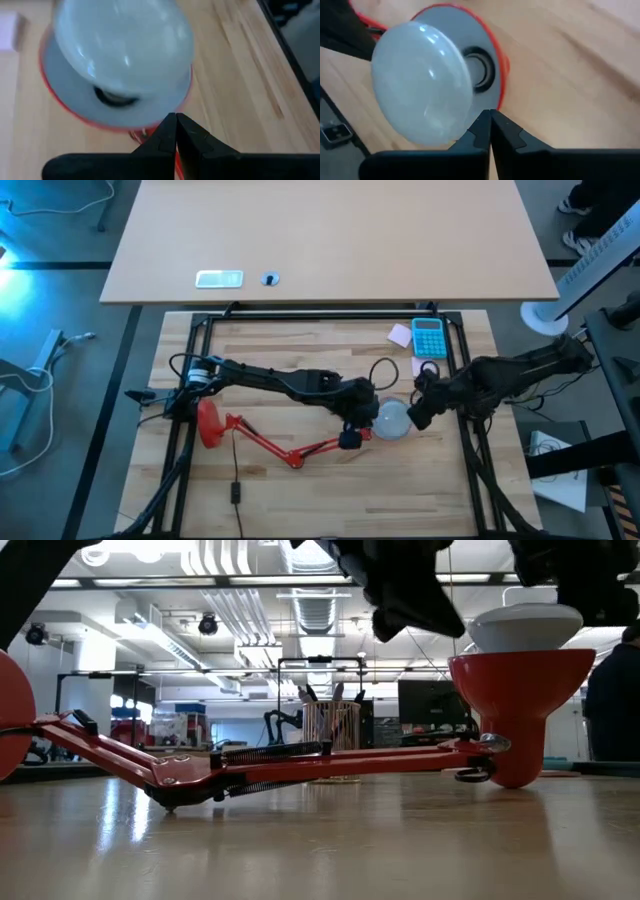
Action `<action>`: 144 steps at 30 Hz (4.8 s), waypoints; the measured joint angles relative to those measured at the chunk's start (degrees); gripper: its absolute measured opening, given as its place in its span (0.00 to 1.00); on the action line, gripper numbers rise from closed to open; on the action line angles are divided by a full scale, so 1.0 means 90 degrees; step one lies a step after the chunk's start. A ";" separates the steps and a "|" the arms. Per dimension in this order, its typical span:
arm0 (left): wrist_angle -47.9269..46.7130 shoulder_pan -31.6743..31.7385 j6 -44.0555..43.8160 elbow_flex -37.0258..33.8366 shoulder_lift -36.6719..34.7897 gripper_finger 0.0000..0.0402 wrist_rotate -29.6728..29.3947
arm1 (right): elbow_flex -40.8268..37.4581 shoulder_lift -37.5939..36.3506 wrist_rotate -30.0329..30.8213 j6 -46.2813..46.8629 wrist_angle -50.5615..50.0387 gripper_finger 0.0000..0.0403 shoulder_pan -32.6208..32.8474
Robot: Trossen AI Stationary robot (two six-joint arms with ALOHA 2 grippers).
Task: Screw lightbulb
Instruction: Remove the light bulb from the lamp
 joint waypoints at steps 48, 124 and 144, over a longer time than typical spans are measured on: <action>0.0115 0.0449 0.0400 -0.0019 0.0062 0.00 -0.0530 | 0.0381 0.0962 -0.0425 0.1018 0.0230 0.00 0.0884; 0.0430 0.0054 -0.0330 0.0049 -0.0073 0.00 -0.0814 | 0.0857 0.1190 -0.0125 0.2532 -0.0392 0.00 0.1512; -0.0145 -0.0476 -0.0568 0.0035 -0.0071 0.00 -0.0606 | 0.1014 0.0760 0.0115 0.0588 -0.0605 0.00 -0.0114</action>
